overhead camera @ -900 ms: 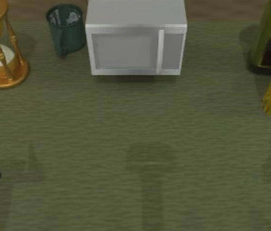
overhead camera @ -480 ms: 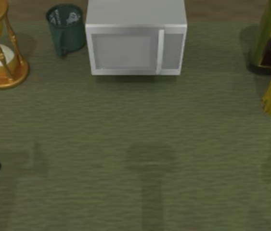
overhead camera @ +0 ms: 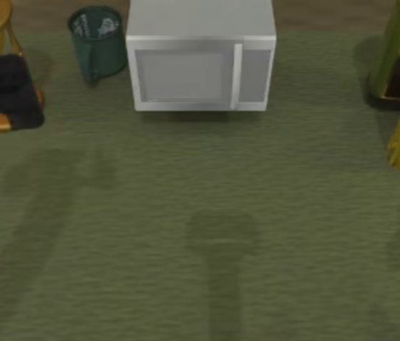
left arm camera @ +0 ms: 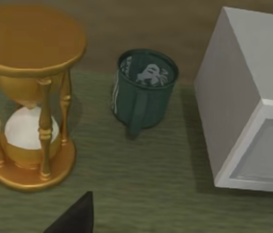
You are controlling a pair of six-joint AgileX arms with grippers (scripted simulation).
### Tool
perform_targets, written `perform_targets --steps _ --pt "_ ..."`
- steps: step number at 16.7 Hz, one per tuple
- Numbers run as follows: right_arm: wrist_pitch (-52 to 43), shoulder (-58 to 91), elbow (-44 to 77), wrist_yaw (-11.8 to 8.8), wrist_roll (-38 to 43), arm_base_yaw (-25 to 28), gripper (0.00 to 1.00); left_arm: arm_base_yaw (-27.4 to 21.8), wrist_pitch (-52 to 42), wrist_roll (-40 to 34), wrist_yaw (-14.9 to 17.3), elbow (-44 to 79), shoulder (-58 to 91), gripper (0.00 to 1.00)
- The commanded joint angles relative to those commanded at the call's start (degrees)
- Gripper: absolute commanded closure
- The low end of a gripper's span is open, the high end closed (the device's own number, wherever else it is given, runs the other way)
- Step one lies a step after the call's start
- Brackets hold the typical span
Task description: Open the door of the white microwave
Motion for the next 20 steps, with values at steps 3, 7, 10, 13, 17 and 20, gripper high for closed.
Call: perform_targets --steps 3,7,10,13,17,20 --pt "0.0 0.0 0.0 0.0 0.0 0.0 0.0 -6.2 -5.7 -5.4 -3.8 16.3 18.3 0.0" --pt "0.0 0.0 0.0 0.0 0.0 0.0 0.0 -14.0 -13.1 -12.3 -8.6 37.0 41.9 0.0" --pt "0.0 0.0 0.0 0.0 0.0 0.0 0.0 -19.1 -18.0 -16.7 -11.7 50.0 57.3 0.0" --pt "0.0 0.0 0.0 0.0 0.0 0.0 0.0 -22.9 -21.8 -19.9 -13.9 59.5 68.9 0.0" --pt "0.0 0.0 0.0 0.0 0.0 0.0 0.0 -25.5 -24.5 -22.0 -15.4 65.7 76.4 0.0" --pt "0.0 0.0 0.0 0.0 0.0 0.0 0.0 -25.6 -24.7 -22.1 -15.4 66.0 76.8 0.0"
